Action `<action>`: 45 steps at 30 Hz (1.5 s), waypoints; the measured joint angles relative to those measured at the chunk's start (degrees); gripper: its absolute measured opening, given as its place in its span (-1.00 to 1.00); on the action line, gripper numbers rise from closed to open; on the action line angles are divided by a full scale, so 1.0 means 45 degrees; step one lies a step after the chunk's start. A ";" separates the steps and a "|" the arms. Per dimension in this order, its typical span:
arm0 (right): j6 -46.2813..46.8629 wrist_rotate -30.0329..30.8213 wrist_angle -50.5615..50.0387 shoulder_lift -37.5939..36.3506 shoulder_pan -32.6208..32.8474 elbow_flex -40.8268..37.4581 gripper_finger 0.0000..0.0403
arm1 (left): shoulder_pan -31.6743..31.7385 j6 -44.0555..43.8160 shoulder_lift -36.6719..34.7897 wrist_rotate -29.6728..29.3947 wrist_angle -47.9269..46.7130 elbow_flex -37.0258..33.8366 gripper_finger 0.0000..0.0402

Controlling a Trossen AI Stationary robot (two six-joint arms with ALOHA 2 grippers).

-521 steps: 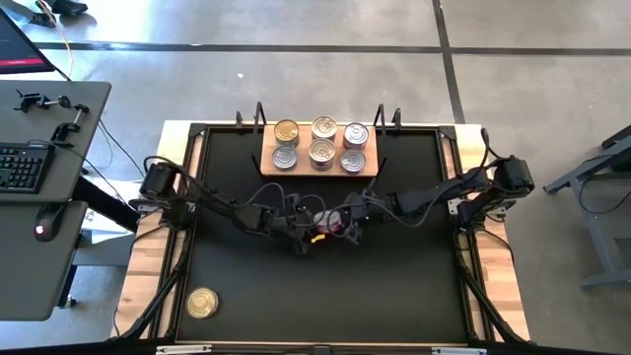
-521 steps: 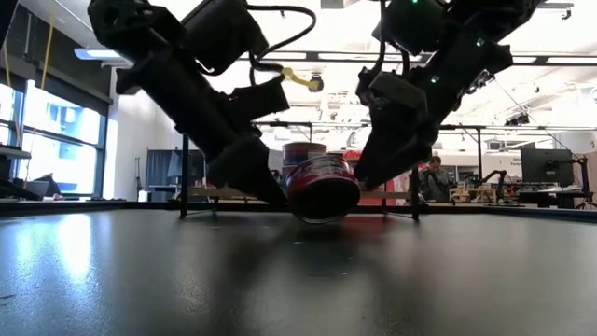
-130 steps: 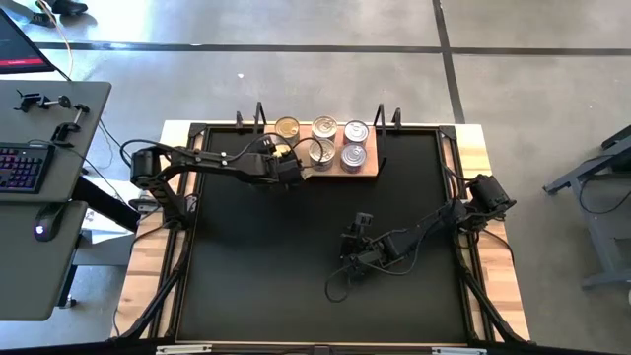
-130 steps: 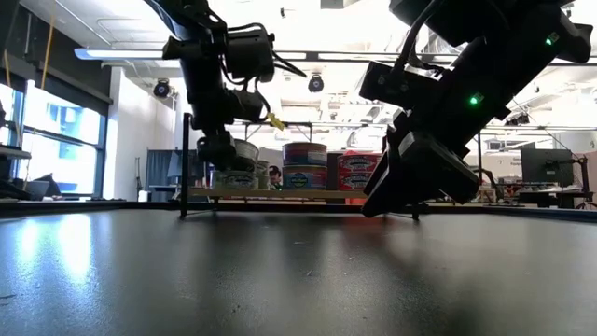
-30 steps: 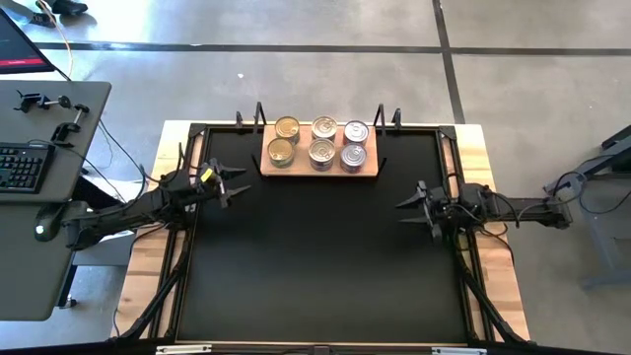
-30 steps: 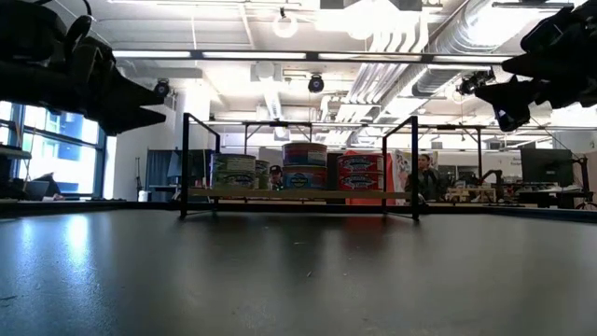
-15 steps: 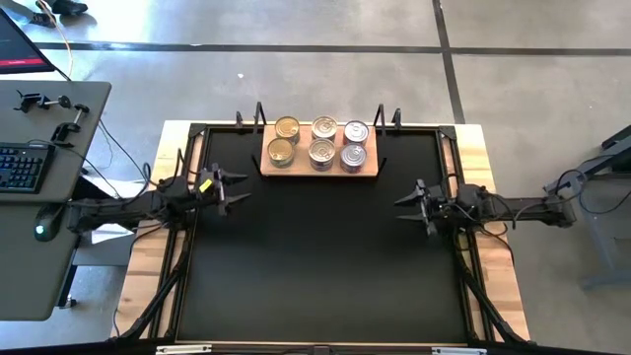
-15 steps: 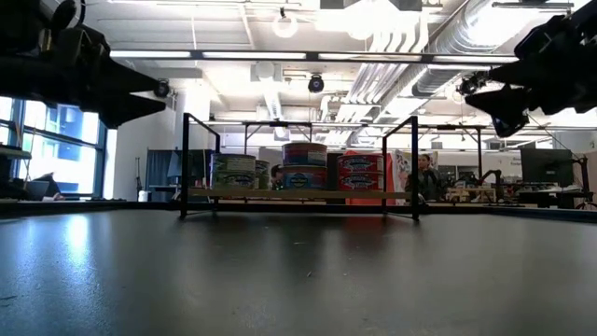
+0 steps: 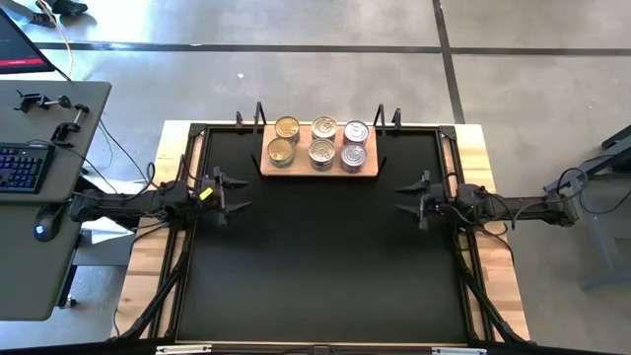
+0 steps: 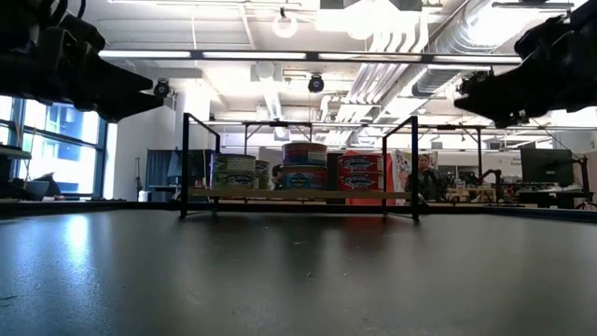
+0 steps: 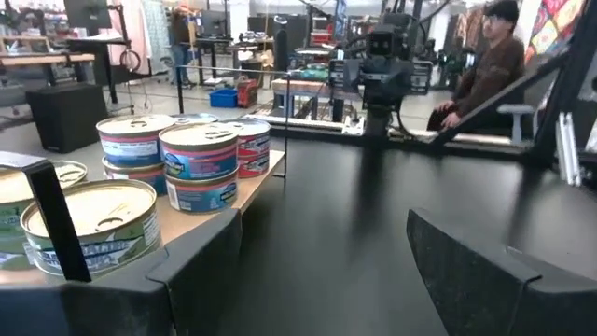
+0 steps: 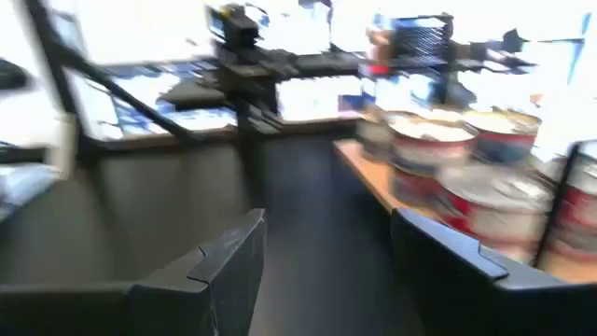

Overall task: Stack canned seafood by type on shelf
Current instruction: Return to Home Position

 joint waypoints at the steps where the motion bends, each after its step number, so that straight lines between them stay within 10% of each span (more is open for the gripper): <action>1: 0.0000 0.0385 -0.0250 0.0000 0.0000 0.0000 0.11 | 0.0000 0.0189 0.0056 0.0003 0.0000 0.0000 0.49; 8: 0.0043 0.0476 -0.0234 0.0061 0.0000 0.0005 0.11 | 0.0005 0.2826 0.0405 0.0005 0.0078 0.0000 0.49; 45: 0.1106 -0.1186 -0.0609 0.0097 0.0000 0.0019 0.11 | 0.0012 0.0828 -0.0844 0.0946 -0.0389 0.0092 0.45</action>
